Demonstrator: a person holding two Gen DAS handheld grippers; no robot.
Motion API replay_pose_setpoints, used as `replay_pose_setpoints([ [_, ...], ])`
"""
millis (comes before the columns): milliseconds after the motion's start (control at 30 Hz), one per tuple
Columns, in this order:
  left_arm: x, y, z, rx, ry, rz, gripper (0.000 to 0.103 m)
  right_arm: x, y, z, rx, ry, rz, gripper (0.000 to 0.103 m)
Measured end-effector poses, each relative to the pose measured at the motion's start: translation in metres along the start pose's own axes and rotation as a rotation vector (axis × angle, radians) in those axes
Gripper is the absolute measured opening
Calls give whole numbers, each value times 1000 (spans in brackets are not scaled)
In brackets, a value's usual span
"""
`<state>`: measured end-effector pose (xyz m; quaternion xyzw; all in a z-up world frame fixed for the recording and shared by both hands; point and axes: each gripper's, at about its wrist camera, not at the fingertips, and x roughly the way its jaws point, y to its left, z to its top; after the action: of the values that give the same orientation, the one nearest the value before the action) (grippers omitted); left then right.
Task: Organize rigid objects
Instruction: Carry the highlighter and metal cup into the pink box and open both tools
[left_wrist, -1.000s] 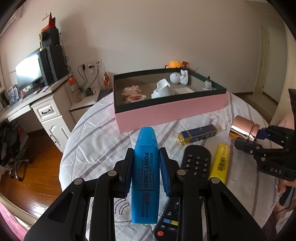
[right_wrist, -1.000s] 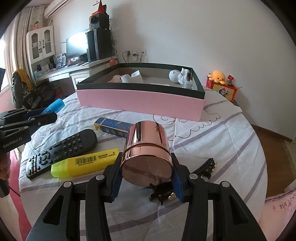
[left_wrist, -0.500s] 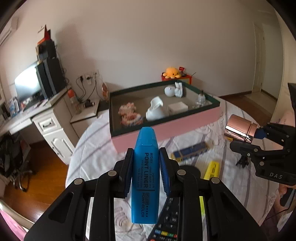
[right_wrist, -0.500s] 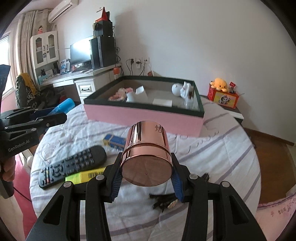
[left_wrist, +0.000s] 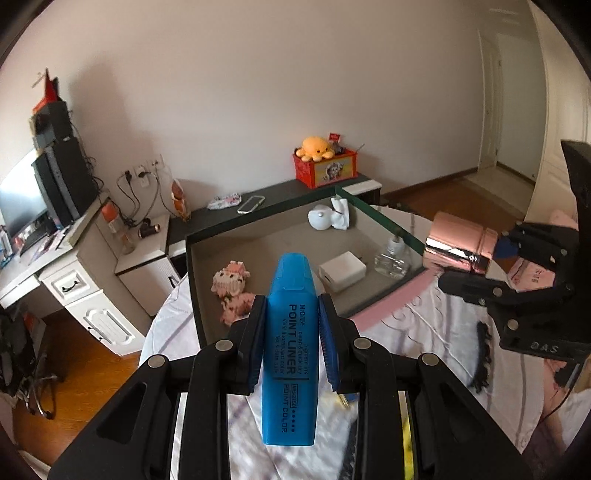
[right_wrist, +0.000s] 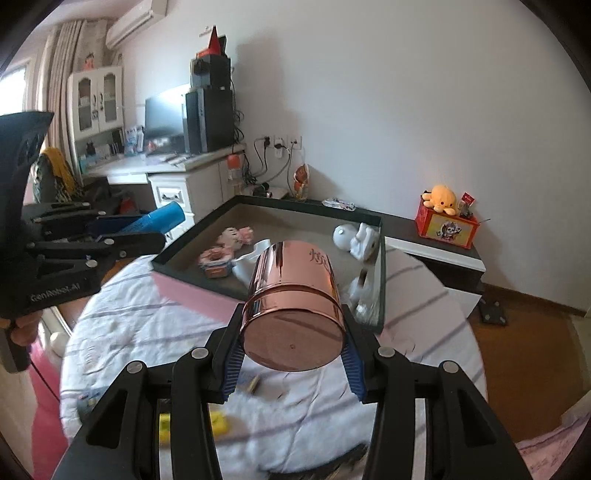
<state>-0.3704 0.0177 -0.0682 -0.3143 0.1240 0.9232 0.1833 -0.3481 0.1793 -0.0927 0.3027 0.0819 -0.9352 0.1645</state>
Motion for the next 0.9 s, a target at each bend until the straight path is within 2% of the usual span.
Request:
replay_pose_setpoints([
  [333,95,24,37,-2,174,15,27,90,-13,48,-37,162,13,47],
  [533,152,30,45,28,295,54,27,142,-16,58,-51,283,12,47],
  [667,177,35,42,15,342,41,27,171,-14,59,-108,361,-58,47],
  [800,197,36,38,9,377,41,28,187,-13,60,-115,403,-40,47],
  [900,201,42,41,-38,366,34,28,195,-15,64,-104,407,-41,48],
])
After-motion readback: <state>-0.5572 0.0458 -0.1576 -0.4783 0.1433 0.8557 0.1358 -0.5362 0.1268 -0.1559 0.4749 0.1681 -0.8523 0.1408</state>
